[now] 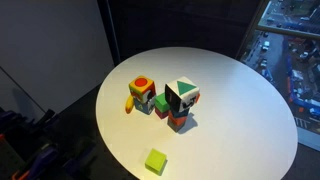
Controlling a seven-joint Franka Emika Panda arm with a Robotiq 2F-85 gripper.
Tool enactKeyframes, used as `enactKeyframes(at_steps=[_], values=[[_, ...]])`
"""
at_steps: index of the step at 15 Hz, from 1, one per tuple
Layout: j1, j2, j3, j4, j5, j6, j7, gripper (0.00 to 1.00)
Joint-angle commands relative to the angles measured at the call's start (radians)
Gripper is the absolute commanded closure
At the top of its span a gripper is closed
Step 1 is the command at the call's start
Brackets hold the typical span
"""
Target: Place the soft orange block on the light green block
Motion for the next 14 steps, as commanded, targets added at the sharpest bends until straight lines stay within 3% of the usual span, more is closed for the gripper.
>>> enactKeyframes(at_steps=[1,14], values=[[-0.006,-0.001,0.004,0.002,0.002,-0.002,-0.003,0.0],[-0.035,0.049,0.001,0.043,-0.005,0.017,0.023,0.0]])
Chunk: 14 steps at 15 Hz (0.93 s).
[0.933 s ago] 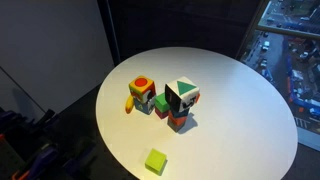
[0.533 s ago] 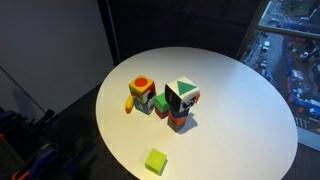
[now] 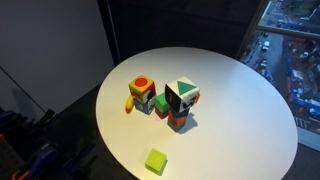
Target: Place the soft orange block on the light green block
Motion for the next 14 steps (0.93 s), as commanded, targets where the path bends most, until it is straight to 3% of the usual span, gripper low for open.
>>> enactKeyframes(at_steps=[1,14], values=[[-0.034,0.056,0.0,0.051,-0.008,0.017,0.027,0.0],[-0.112,0.269,-0.034,0.094,-0.065,0.277,0.054,0.0]])
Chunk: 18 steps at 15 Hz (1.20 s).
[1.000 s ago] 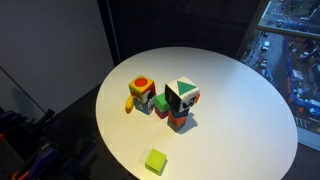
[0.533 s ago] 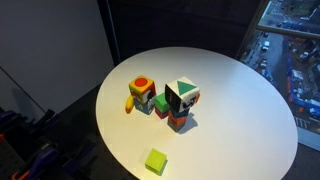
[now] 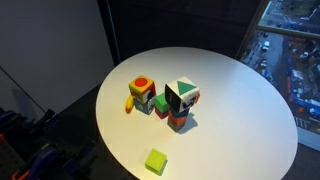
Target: Place the soft orange block on the light green block
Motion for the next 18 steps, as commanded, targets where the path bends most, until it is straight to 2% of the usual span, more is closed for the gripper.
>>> enactKeyframes(at_steps=[1,5,10,13,18], values=[[-0.005,0.08,-0.024,0.037,-0.045,0.046,0.0,0.0],[-0.009,0.154,-0.052,0.04,-0.091,0.097,-0.021,0.0],[-0.01,0.267,-0.099,0.068,-0.123,0.088,-0.054,0.0],[-0.006,0.326,-0.129,0.077,-0.108,0.093,-0.108,0.0],[-0.005,0.4,-0.164,0.07,-0.113,0.181,-0.221,0.0]])
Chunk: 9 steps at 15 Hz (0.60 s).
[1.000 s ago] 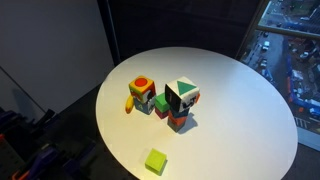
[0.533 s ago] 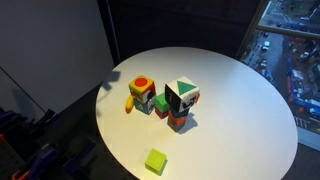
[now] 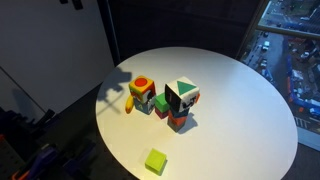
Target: Place the soft orange block on the light green block
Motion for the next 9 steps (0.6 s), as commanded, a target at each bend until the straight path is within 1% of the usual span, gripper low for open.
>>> enactKeyframes(at_steps=[1,5,9], values=[[0.001,0.057,-0.024,0.024,-0.006,0.051,-0.089,0.0],[-0.004,0.106,-0.039,0.02,-0.023,0.133,-0.127,0.0],[-0.011,0.149,-0.054,0.02,-0.068,0.192,-0.108,0.0]])
